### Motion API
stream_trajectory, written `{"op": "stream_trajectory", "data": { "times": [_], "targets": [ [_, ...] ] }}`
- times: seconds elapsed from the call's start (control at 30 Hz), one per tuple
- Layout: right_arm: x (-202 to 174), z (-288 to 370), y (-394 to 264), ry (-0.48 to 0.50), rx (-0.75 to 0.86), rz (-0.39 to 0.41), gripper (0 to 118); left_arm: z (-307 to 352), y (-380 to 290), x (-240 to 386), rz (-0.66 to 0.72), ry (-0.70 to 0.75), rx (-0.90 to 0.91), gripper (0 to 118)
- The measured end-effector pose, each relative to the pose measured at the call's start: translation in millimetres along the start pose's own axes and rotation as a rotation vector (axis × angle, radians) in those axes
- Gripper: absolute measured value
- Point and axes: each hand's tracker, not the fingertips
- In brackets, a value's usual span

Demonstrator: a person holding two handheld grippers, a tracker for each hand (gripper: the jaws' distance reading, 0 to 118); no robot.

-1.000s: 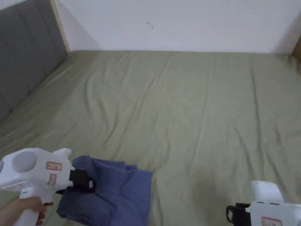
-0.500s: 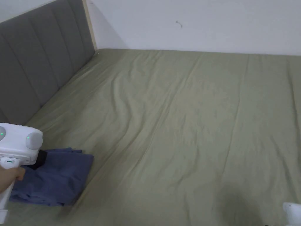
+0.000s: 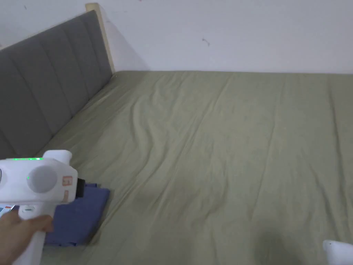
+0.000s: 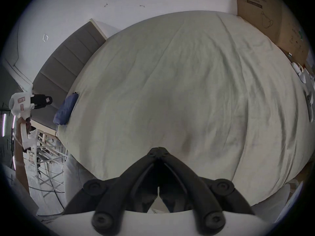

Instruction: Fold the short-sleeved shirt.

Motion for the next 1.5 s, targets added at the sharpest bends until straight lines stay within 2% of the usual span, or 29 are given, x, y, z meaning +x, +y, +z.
{"op": "stream_trajectory", "data": {
  "times": [0.23,0.33,0.47,0.57,0.6,0.73,0.83,0.9,0.97,1.07,1.23,1.33,1.47,1.5],
  "targets": [
    [20.5,26.0,-0.4,-0.004,0.101,0.0,0,48.7,-30.2,105.5,-0.065,-0.077,0.199,0],
    [28.9,44.5,4.3,0.004,0.176,-0.013,0,73.3,-39.5,145.9,-0.118,-0.06,0.285,0],
    [30.8,71.1,13.1,-0.066,0.325,0.01,0,103.1,-46.7,185.4,-0.128,-0.054,0.399,0],
    [28.3,101.5,21.7,-0.037,0.469,-0.01,0,127.0,-53.0,208.0,-0.131,-0.032,0.498,0],
    [25.3,112.2,24.6,-0.052,0.507,0.013,0,135.2,-53.9,212.7,-0.127,-0.044,0.533,0],
    [9.9,145.7,38.2,-0.215,0.662,0.124,0,165.9,-55.2,229.9,-0.088,-0.087,0.612,0],
    [1.1,163.4,47.0,-0.245,0.75,0.149,0,183.3,-58.1,241.0,-0.107,-0.06,0.722,0],
    [-6.0,171.2,51.2,-0.296,0.802,0.165,0,189.8,-59.3,245.6,-0.124,-0.02,0.781,0],
    [-11.2,177.0,51.8,-0.344,0.864,0.162,0,193.7,-59.6,247.2,-0.106,-0.041,0.812,0],
    [-18.0,184.1,52.3,-0.329,0.911,0.127,0,194.2,-56.8,247.9,-0.116,-0.056,0.796,0],
    [-30.8,179.0,52.9,-0.387,0.929,0.178,0,192.6,-52.8,244.8,-0.066,-0.064,0.779,0],
    [-32.7,176.6,52.3,-0.368,0.926,0.168,0,192.0,-52.8,242.5,-0.049,-0.07,0.772,0],
    [-30.9,174.0,53.4,-0.36,0.912,0.144,6,189.8,-52.6,240.3,-0.041,-0.105,0.764,20],
    [-30.5,173.7,53.2,-0.364,0.913,0.139,14,188.4,-52.6,239.6,-0.038,-0.124,0.76,40]
  ]
}}
